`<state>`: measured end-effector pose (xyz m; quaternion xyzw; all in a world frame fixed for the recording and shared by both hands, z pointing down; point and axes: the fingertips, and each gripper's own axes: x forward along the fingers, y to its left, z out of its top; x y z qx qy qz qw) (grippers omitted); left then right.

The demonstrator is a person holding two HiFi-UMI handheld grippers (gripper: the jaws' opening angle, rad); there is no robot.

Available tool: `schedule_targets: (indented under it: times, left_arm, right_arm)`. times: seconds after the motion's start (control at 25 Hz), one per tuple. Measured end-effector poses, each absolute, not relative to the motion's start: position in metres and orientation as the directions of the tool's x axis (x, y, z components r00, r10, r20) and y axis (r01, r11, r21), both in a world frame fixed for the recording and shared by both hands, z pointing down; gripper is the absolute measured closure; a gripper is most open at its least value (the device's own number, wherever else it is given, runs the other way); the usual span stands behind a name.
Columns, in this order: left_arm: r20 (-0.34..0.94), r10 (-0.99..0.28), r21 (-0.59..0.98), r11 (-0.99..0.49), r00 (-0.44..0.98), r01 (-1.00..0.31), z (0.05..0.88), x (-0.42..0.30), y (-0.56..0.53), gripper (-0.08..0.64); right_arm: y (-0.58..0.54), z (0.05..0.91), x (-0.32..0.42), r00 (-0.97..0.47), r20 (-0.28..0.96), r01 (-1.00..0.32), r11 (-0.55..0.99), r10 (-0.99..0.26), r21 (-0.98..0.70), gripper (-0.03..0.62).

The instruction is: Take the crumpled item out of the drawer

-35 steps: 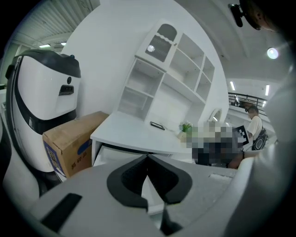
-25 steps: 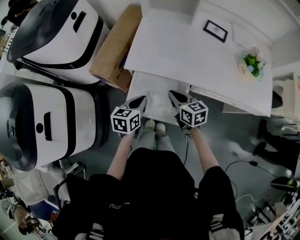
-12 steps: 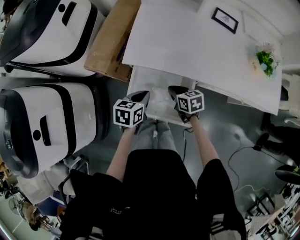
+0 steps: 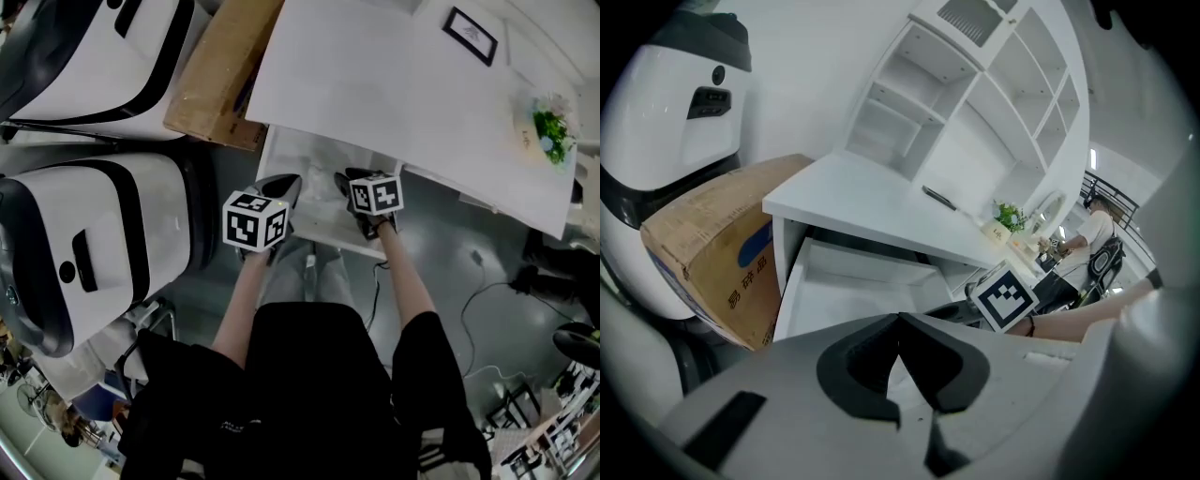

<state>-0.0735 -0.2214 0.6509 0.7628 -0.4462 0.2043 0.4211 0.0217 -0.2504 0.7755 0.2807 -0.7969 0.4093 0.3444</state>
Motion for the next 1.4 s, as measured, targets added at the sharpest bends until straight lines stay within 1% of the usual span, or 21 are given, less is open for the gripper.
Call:
schedule_targets:
  times: [0.2, 0.32, 0.6, 0.76, 0.88, 1.0, 1.24, 1.4]
  left_arm:
    - [0.686, -0.502, 0.47, -0.247, 0.526, -0.848, 0.654, -0.075, -0.222, 0.563]
    - [0.683, -0.498, 0.479, -0.247, 0.535, -0.842, 0.655, -0.076, -0.224, 0.563]
    - [0.676, -0.494, 0.498, -0.242, 0.547, -0.833, 0.656, -0.076, -0.225, 0.563]
    - [0.668, -0.496, 0.513, -0.233, 0.554, -0.826, 0.655, -0.075, -0.225, 0.563]
    - [0.669, -0.497, 0.513, -0.23, 0.553, -0.827, 0.654, -0.076, -0.225, 0.563]
    - [0.668, -0.497, 0.513, -0.231, 0.553, -0.827, 0.653, -0.077, -0.225, 0.563]
    - [0.665, -0.502, 0.509, -0.238, 0.554, -0.827, 0.653, -0.079, -0.223, 0.563]
    - [0.654, -0.517, 0.501, -0.252, 0.553, -0.828, 0.648, -0.081, -0.223, 0.563]
  right_arm:
    - [-0.25, 0.795, 0.02, -0.581, 0.799, -0.752, 0.481, -0.158, -0.451, 0.428]
    - [-0.248, 0.805, 0.018, -0.576, 0.805, -0.753, 0.475, -0.142, -0.455, 0.414]
    - [-0.238, 0.823, 0.015, -0.555, 0.827, -0.753, 0.48, -0.094, -0.451, 0.411]
    - [-0.236, 0.826, 0.013, -0.545, 0.834, -0.748, 0.498, -0.085, -0.438, 0.474]
    - [-0.236, 0.826, 0.009, -0.554, 0.829, -0.736, 0.509, -0.074, -0.446, 0.494]
    - [-0.234, 0.823, 0.008, -0.568, 0.821, -0.719, 0.521, -0.057, -0.461, 0.529]
    - [-0.236, 0.811, 0.006, -0.577, 0.814, -0.701, 0.555, -0.071, -0.448, 0.555]
    - [-0.239, 0.79, 0.004, -0.595, 0.798, -0.682, 0.584, -0.095, -0.439, 0.557]
